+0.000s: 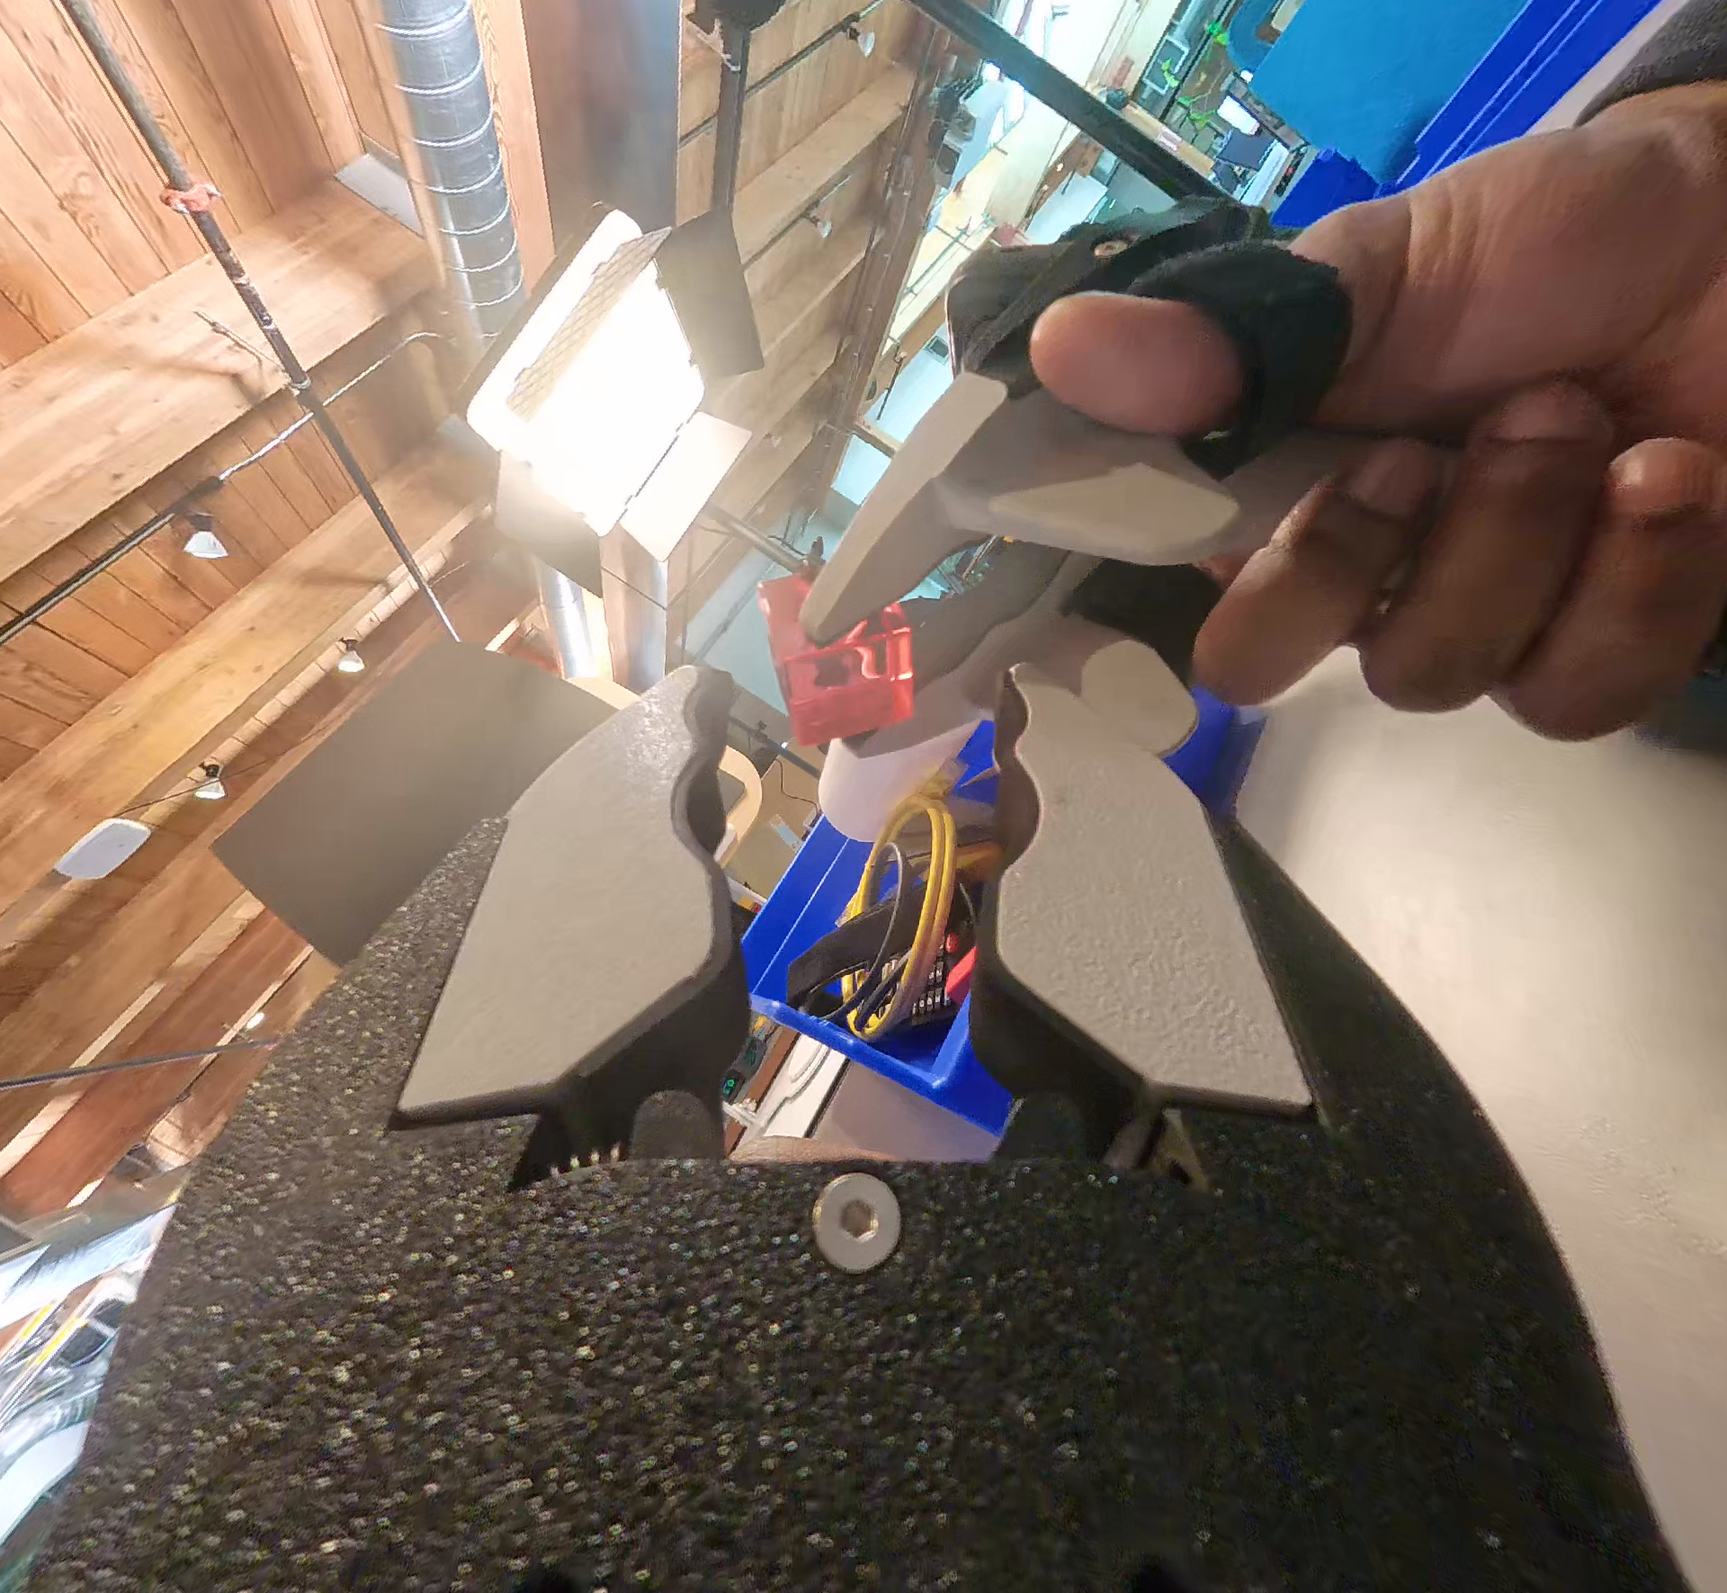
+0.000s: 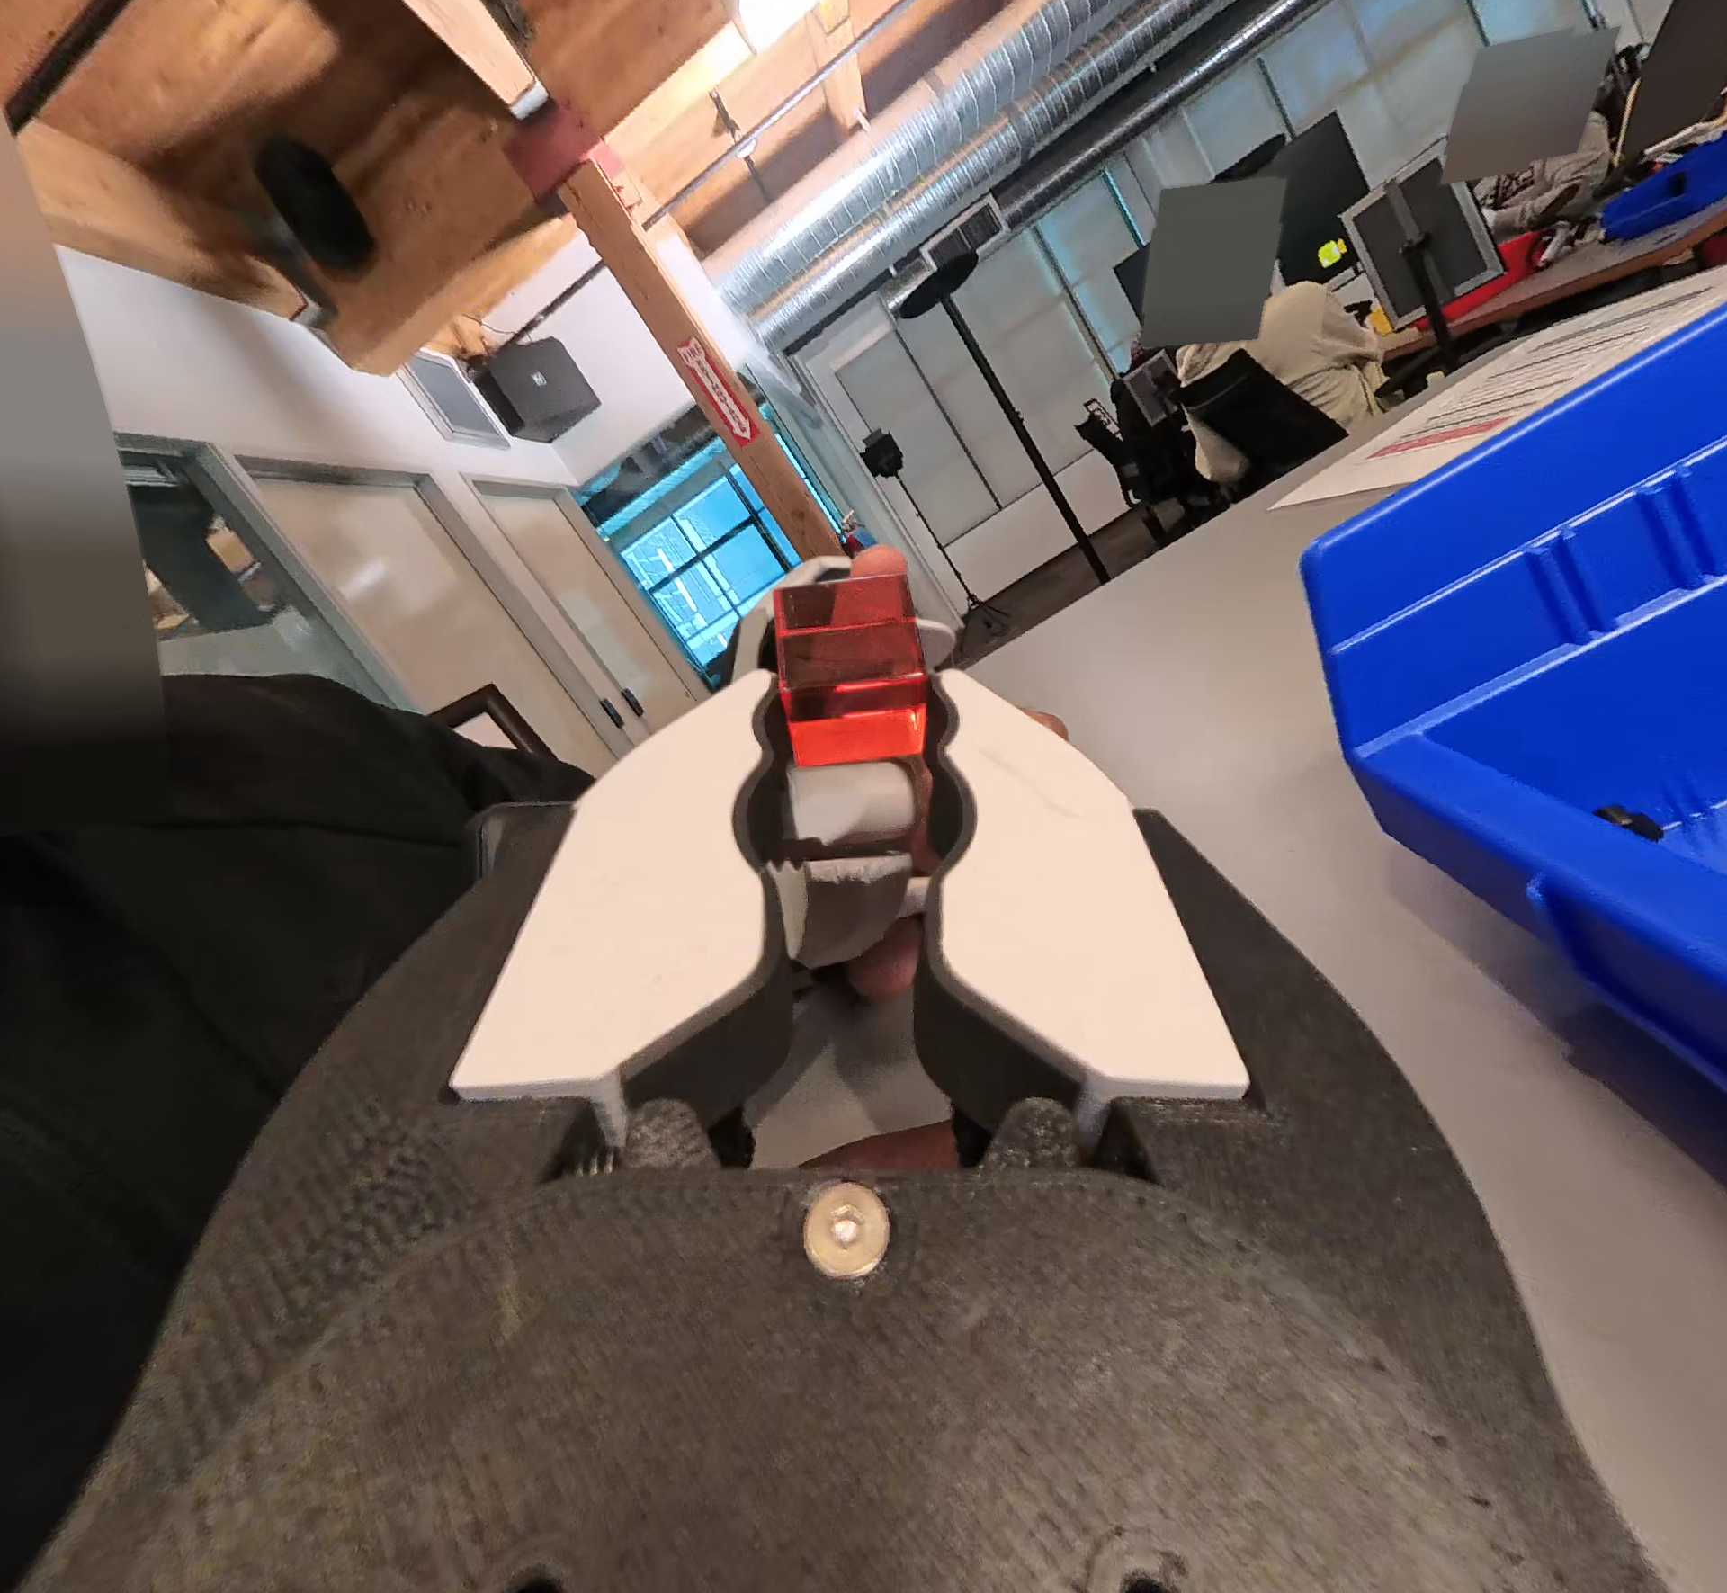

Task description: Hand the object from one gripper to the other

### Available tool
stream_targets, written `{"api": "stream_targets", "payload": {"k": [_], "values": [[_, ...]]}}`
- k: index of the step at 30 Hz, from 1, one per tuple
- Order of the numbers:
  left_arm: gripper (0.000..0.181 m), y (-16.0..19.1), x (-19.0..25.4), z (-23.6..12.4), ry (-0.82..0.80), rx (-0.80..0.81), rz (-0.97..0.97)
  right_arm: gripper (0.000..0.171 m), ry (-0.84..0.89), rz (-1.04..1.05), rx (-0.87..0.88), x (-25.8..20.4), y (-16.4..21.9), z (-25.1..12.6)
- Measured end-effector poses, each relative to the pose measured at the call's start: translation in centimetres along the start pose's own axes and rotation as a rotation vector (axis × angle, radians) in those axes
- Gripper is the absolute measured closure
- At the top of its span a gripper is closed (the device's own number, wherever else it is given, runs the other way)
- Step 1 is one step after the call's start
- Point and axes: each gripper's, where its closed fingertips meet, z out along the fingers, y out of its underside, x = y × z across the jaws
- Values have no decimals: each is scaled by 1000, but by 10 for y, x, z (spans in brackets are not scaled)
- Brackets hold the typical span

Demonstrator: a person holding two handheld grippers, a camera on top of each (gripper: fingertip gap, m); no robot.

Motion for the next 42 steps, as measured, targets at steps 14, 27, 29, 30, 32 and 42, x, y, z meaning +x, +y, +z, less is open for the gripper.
{"api": "stream_targets", "payload": {"k": [14,27,29,30,32,42], "values": [[150,22,12,-5,308,-52,-481,129,191,-635,-286,18,12,-18],[151,-1,49,-29,935,-105,-1289,112,207,-1402,-558,19,53,-23],[151,-4,51,-31,985,-114,-1350,114,199,-1428,-537,14,53,-20],[151,-3,53,-31,999,-130,-1380,114,192,-1438,-523,12,52,-19],[151,-4,55,-32,1027,-146,-1418,125,186,-1440,-517,9,53,-18],[133,17,23,-17,672,-21,-1035,144,219,-954,-525,27,46,-23]]}}
